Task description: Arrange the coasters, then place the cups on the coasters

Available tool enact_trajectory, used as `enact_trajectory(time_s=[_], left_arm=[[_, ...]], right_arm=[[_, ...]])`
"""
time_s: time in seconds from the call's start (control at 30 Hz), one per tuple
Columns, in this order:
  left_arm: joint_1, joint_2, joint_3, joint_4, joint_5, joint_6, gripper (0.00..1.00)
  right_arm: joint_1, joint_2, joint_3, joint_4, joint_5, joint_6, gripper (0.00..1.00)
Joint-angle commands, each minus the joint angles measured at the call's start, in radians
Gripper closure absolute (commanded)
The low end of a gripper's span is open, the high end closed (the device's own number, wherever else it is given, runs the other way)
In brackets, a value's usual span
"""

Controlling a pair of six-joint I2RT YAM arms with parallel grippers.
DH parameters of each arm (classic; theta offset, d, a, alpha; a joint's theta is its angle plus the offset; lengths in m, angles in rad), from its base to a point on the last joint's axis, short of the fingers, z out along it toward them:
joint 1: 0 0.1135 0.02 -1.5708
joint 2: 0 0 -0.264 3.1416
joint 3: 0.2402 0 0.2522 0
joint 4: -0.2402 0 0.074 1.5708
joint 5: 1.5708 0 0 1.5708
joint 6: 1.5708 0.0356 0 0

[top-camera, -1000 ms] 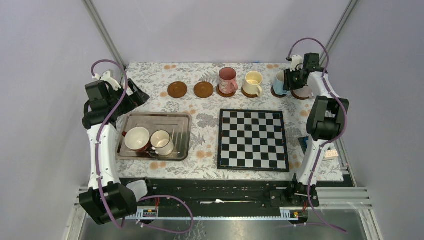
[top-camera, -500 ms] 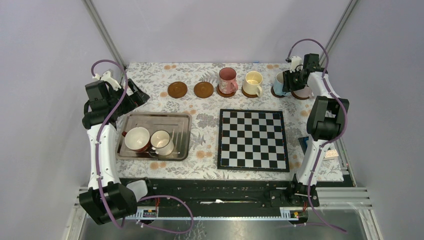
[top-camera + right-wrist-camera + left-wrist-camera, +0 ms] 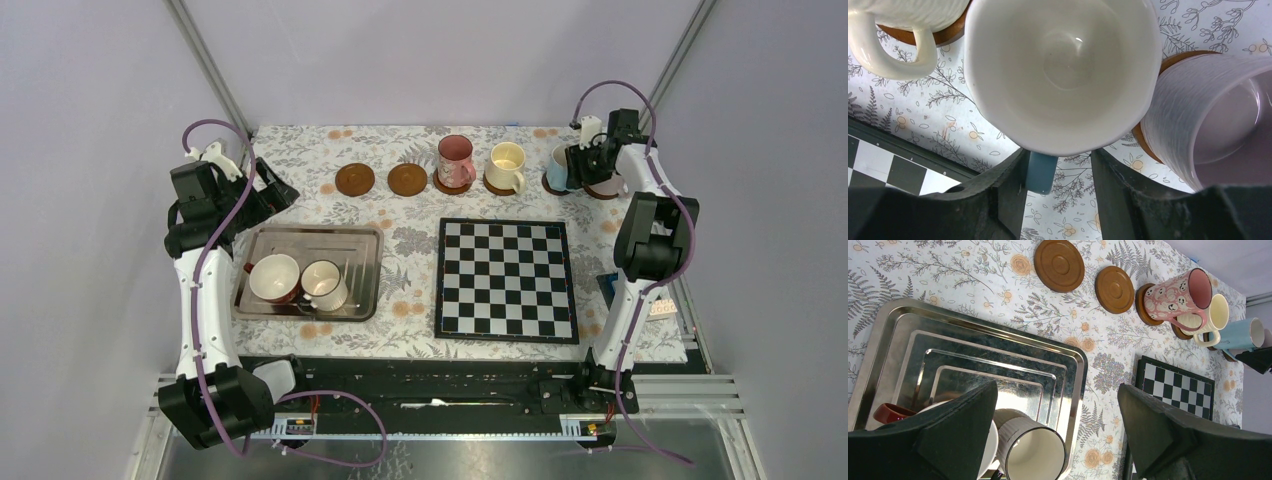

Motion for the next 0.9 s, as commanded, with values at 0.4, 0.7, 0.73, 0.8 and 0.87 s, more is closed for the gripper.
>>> enact_trajectory(time_s=[0.4,0.7,0.73,0.8,0.87], left_arm=[[0.006,-0.012,0.005,0.049,0.019,0.004,0.01],[0.006,-0.012,0.004,0.049,0.020,0.004,0.01],[0.006,-0.012,0.003,0.049,0.021,0.004,0.01],[0.006,-0.015,0.004,0.049,0.020,0.006,0.01],[0.006,-0.016,0.004,0.049,0.021,0.006,0.01]], right_arm=[[-0.025,0.002,0.107,-0.076,0.027,-0.038,0.49],[-0.028,-0.004,0.115,-0.099,0.014,-0.063,0.50],[-0.027,-0.007,0.116,-0.102,0.014,-0.067,0.49],[-0.028,-0.009,0.121,-0.119,0.012,-0.078,0.50],[-0.028,-0.012,0.121,-0.135,0.002,-0.091,0.49]])
